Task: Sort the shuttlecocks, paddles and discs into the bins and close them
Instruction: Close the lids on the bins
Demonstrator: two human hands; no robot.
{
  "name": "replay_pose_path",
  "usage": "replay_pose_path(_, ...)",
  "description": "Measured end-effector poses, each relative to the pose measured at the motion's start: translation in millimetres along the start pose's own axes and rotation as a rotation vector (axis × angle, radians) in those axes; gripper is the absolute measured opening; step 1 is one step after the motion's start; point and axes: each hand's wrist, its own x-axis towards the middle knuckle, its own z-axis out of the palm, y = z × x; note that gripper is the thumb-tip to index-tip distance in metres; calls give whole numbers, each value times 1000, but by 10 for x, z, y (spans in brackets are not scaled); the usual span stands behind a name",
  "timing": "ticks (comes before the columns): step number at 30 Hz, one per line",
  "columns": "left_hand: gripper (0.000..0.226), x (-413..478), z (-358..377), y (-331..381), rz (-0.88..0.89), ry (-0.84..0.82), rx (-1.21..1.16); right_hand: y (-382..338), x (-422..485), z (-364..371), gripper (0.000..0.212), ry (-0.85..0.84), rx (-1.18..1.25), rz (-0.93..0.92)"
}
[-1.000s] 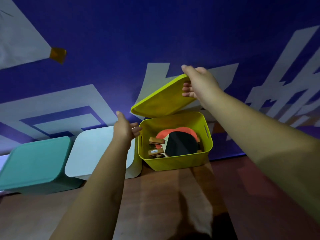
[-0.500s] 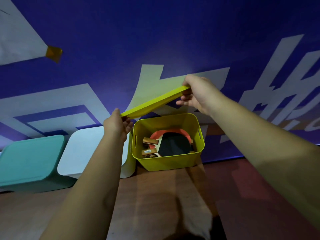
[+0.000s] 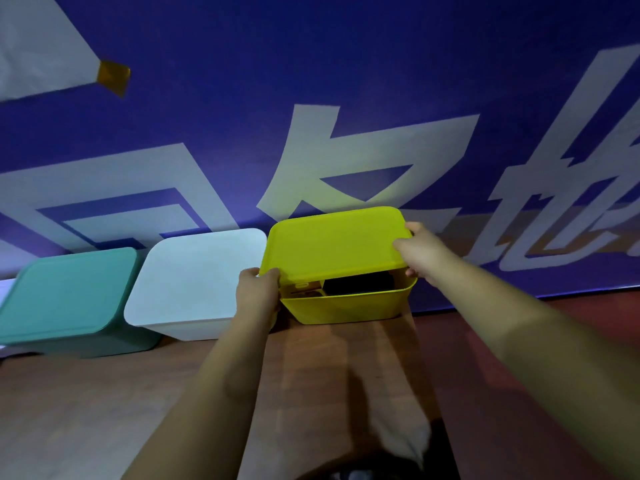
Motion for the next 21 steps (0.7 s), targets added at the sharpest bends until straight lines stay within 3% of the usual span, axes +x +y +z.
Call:
replay_pose_path(7,45,-6,40,-165,92,-19,425,283,-84,64,53,93,-413,-128)
replay_pose_path(14,41,15,89,-276,142,-38,536,346,-142,187,64,160,-546,-129)
replay_pose_path(21,48,-33,105,-203,229,-33,666,292,-253,292,57,217,-643,-85)
